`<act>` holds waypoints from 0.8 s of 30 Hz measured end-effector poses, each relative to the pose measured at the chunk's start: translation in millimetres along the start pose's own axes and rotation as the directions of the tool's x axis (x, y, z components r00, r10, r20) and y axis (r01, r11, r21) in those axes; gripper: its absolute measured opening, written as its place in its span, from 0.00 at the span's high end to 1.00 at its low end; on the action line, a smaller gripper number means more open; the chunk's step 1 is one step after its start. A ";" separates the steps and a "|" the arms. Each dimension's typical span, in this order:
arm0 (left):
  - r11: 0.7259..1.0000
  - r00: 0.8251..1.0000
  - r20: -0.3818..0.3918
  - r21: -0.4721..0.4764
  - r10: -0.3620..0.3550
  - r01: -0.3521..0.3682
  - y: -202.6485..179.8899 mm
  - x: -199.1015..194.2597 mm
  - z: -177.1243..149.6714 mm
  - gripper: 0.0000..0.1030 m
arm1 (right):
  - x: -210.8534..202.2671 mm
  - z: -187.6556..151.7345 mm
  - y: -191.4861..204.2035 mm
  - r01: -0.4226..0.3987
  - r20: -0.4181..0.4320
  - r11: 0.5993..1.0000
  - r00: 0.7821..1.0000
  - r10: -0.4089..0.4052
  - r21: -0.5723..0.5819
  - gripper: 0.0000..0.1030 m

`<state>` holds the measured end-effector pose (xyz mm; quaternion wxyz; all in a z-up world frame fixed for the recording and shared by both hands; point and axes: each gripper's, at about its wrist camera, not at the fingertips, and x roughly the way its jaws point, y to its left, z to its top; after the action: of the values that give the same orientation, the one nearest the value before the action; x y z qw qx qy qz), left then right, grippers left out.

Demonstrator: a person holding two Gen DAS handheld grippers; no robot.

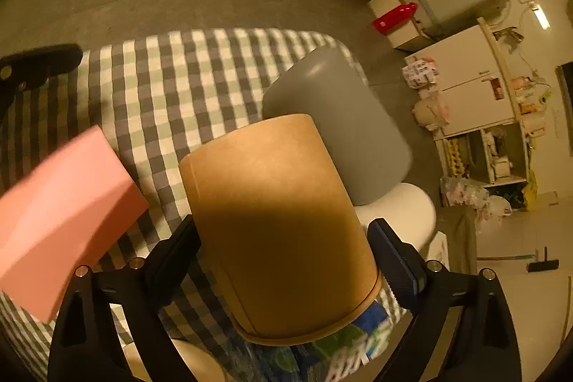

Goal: Flip cup upside down
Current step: 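Reach the right tool to the tan paper cup and grasp it, then lift the tan cup with the right tool and carry it toward the left tool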

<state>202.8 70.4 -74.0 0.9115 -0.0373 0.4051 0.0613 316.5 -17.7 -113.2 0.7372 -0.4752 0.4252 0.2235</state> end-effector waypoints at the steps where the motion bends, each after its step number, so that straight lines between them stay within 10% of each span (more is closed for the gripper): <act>1: 1.000 1.000 0.007 -0.002 -0.002 0.002 -0.1 -3.6 1.3 0.07 | -7.9 2.2 -2.0 0.003 0.006 1.000 1.000 -0.003 0.021 0.10; 15: 0.997 0.991 0.113 -0.022 -0.077 0.080 8.0 -102.6 -12.1 0.07 | -168.1 -31.9 20.4 -0.013 -0.091 0.921 0.994 0.053 0.388 0.11; 19: 0.995 0.989 0.110 -0.011 -0.095 0.097 12.9 -120.2 -35.3 0.07 | -181.5 -67.9 47.7 -0.086 -0.102 0.818 0.980 0.173 0.569 0.11; 24: 0.994 0.992 0.071 0.020 -0.107 0.106 14.0 -127.4 -68.7 0.07 | -165.9 -114.9 87.2 -0.118 -0.089 0.598 0.948 0.306 0.793 0.10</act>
<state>65.8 65.9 -25.5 0.9277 -0.0492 0.3698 0.0107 115.6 -68.5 -40.0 0.7866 -0.0764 0.6106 0.0509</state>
